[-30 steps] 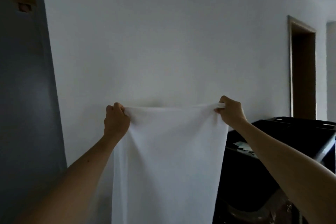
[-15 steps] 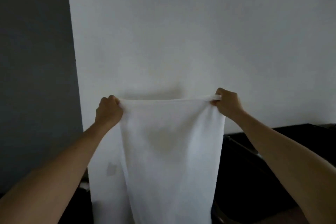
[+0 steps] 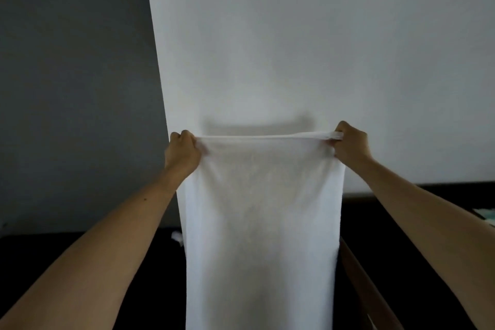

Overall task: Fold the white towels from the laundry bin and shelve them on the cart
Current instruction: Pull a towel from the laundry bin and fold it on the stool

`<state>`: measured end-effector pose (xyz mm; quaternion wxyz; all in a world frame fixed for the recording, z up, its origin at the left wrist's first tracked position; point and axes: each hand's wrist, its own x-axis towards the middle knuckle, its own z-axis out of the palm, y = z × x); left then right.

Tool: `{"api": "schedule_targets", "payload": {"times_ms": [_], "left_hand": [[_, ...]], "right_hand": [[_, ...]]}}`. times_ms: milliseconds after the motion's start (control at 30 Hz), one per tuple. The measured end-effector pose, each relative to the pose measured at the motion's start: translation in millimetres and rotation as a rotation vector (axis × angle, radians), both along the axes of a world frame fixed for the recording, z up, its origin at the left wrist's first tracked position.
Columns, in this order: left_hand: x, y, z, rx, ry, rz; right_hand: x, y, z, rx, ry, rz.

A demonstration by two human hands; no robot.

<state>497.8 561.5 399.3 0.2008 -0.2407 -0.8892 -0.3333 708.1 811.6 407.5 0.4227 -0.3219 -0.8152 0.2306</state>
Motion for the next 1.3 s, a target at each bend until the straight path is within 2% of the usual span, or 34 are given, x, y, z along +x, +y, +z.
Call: {"api": "schedule_targets", "payload": {"times_ms": [200, 400, 600, 800, 933, 1167, 1300], "left_hand": [[-43, 17, 11, 0.201, -0.049, -0.044], [-57, 13, 18, 0.237, -0.020, -0.094], [-52, -6, 6, 0.230, -0.023, -0.133], [-2, -50, -23, 0.148, -0.064, -0.123], [61, -100, -55, 0.081, -0.091, -0.102], [191, -191, -180, -0.150, -0.304, -0.085], [242, -219, -239, -0.285, -0.404, -0.087]], "right_hand": [[-43, 11, 17, 0.046, 0.109, 0.018], [-55, 9, 34, 0.113, 0.140, 0.024], [-39, -11, 24, 0.076, 0.110, 0.029], [20, -50, -3, -0.010, 0.067, 0.077], [80, -91, -33, -0.048, -0.051, 0.081], [216, -174, -149, -0.185, -0.319, 0.173], [274, -206, -215, -0.336, -0.468, 0.176]]}}
